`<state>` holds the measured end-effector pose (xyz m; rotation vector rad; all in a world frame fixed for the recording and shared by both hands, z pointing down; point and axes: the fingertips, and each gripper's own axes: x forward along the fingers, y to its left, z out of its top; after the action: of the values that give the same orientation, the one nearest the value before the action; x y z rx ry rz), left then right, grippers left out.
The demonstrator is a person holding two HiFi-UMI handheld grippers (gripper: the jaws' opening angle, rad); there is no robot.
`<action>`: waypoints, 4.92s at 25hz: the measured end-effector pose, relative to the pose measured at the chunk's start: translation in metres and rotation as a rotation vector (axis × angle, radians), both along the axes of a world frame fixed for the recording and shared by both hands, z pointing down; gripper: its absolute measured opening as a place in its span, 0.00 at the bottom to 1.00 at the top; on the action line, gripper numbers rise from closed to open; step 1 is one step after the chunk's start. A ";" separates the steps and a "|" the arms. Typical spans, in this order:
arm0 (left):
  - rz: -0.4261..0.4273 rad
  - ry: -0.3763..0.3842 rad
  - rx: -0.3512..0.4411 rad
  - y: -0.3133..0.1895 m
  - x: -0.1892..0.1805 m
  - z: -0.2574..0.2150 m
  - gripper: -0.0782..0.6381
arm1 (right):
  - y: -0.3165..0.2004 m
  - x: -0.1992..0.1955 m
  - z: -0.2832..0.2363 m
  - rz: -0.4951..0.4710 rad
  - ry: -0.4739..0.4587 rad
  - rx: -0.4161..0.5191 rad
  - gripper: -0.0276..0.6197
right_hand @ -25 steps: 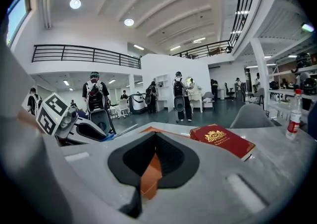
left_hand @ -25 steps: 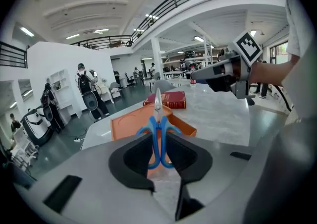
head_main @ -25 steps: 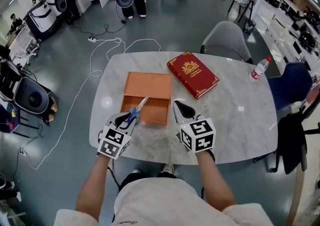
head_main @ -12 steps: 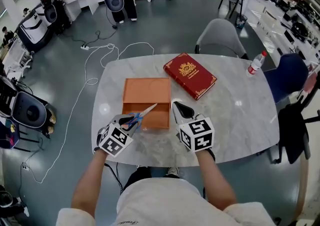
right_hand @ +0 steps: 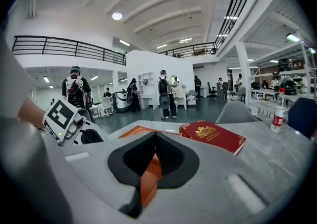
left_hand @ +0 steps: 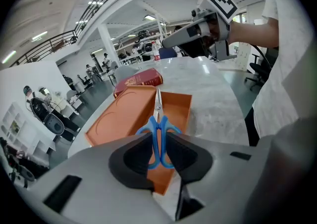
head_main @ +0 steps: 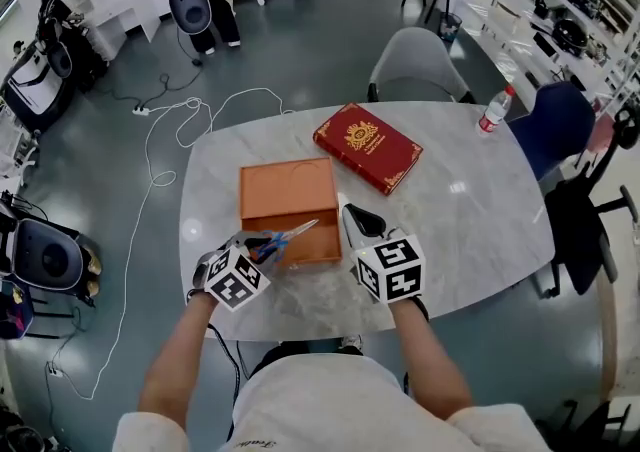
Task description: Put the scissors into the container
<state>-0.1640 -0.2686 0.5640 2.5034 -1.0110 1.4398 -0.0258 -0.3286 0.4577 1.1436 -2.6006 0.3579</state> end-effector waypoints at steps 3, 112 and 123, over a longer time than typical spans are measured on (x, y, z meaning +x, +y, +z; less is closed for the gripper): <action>0.046 -0.021 -0.016 -0.004 -0.002 0.006 0.22 | -0.001 0.000 0.000 0.028 0.008 -0.002 0.05; -0.657 0.611 0.393 -0.037 -0.102 -0.152 0.15 | -0.009 -0.001 -0.044 0.033 -0.027 0.079 0.05; -0.662 0.600 0.388 -0.032 -0.103 -0.150 0.15 | -0.006 -0.004 -0.046 0.027 -0.035 0.079 0.05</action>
<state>-0.2667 -0.3002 0.4144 2.2117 -1.8253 0.3062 -0.0300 -0.3346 0.4117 1.2094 -2.6543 0.2854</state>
